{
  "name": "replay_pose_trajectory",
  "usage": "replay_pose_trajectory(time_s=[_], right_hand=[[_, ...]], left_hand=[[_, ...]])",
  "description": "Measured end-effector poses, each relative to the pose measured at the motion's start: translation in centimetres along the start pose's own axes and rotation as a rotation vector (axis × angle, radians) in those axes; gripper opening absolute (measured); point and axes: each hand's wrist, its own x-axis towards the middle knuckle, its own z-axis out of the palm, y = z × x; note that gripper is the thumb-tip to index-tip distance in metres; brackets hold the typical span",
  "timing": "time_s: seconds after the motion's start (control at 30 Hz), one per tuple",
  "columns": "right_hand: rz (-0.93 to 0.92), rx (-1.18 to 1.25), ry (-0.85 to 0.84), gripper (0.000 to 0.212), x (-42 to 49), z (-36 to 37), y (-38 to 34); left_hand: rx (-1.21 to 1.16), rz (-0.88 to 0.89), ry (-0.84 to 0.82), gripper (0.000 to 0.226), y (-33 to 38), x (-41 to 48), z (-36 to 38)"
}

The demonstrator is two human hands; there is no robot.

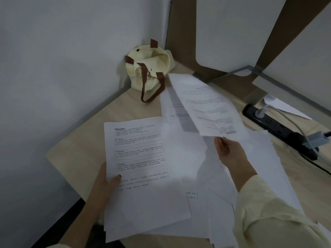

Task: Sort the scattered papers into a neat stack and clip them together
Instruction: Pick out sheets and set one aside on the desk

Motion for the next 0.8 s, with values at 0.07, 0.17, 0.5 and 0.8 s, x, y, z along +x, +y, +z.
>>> replay_pose_trajectory(time_s=[0.07,0.17,0.5,0.8], right_hand=[[0.053,0.142,-0.022,0.022,-1.1,-2.7,-0.2],[0.163,0.273,-0.039,0.052,-3.5,-5.9,0.0],[0.197,-0.544,-0.304,0.024,-8.3,-8.9,-0.9],[0.026,-1.294,-0.186,0.024,-7.7,-9.3,-2.9]], left_hand=[[-0.002,0.045,-0.021,0.067,0.1,0.2,-0.2],[-0.038,0.062,-0.054,0.084,0.7,0.3,-0.2],[-0.150,-0.093,-0.144,0.055,1.7,-0.7,0.9],[-0.191,-0.233,-0.362,0.032,1.4,-1.1,1.0]])
